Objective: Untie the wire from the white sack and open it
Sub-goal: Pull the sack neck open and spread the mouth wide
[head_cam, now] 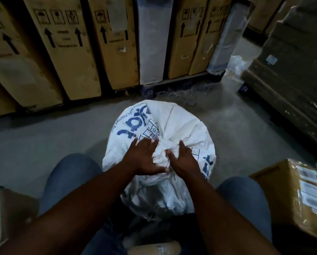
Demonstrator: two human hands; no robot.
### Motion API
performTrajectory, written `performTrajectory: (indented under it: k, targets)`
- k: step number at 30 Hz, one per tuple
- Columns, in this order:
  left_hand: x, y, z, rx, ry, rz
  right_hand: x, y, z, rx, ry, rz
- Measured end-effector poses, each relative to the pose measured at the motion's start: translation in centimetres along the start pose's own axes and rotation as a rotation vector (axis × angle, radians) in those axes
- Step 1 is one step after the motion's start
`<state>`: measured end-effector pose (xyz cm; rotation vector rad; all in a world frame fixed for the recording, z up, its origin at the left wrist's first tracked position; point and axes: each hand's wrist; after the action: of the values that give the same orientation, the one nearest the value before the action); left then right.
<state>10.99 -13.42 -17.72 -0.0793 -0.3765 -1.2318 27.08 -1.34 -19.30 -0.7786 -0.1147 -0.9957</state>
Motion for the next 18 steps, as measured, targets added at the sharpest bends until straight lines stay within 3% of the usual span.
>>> performTrajectory:
  k: [7,10,12,14,18]
  targets:
    - [-1.4,-1.0,-0.9,-0.038,-0.174,0.036,-1.0,0.5,-1.0,-0.204,-0.117,0.063]
    - [-2.1,-1.7,0.8,0.132,-0.237,-0.005,-0.5,-0.1,-0.8,-0.47,-0.134,0.113]
    - [-2.4,-2.3,2.6,0.317,-0.251,-0.008,-0.4,-0.3,-0.3,-0.659,-0.232,0.193]
    - [-2.8,-3.1,4.6,0.462,-0.206,0.025,-0.3,-0.4,1.0,-0.687,-0.306,0.238]
    - [-4.1,-5.5,9.4,0.715,-0.051,0.044,-1.1,-0.3,5.3,-0.496,-0.073,0.132]
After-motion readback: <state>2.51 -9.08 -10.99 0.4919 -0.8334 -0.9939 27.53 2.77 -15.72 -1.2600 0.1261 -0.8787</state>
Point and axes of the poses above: each hand's wrist, its own x-axis away from the middle knuckle, its own z-axis out of the back of the hand, y = z × x, and after that the axes turned 13 degrees about -y, right-handed
